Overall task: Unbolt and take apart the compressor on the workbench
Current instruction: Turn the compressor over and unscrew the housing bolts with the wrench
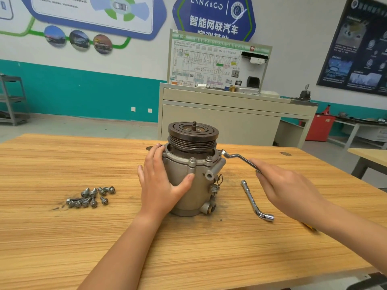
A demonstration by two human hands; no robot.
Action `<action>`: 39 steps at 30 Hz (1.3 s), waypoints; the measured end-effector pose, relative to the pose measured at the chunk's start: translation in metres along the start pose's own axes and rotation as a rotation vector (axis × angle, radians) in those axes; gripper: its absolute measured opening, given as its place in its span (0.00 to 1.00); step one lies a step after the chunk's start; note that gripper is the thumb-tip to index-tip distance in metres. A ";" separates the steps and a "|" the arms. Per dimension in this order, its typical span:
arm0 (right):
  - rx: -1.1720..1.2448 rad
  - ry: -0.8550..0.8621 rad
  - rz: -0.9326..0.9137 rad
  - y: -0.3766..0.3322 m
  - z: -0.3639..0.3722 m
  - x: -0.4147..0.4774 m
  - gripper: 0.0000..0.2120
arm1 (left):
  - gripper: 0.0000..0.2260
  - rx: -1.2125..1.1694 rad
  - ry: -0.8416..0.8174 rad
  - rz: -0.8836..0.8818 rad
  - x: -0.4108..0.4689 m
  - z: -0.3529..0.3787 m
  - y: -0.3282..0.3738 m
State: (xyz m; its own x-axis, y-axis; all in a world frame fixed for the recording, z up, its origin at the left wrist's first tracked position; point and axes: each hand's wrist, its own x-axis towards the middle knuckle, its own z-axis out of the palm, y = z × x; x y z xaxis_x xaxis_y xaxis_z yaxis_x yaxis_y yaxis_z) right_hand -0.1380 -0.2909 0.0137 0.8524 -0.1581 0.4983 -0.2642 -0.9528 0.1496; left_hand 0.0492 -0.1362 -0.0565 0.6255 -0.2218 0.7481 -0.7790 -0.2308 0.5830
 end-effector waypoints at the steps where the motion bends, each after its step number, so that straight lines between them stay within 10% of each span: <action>1: -0.034 -0.020 0.001 -0.002 -0.003 0.002 0.21 | 0.41 0.000 -0.002 -0.001 0.000 0.000 0.000; 28: -0.535 -0.342 -0.057 -0.015 -0.022 0.074 0.21 | 0.41 -0.013 0.004 0.003 0.001 -0.001 0.000; 39: -0.327 0.016 -0.105 0.000 0.015 0.099 0.20 | 0.41 -0.010 -0.003 -0.005 0.001 -0.002 -0.001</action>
State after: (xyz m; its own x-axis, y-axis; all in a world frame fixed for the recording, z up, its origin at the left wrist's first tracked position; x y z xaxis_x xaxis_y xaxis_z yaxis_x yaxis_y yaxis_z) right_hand -0.0473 -0.3104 0.0501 0.8762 -0.0573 0.4785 -0.3083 -0.8298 0.4651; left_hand 0.0503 -0.1345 -0.0558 0.6299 -0.2237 0.7438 -0.7760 -0.2228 0.5901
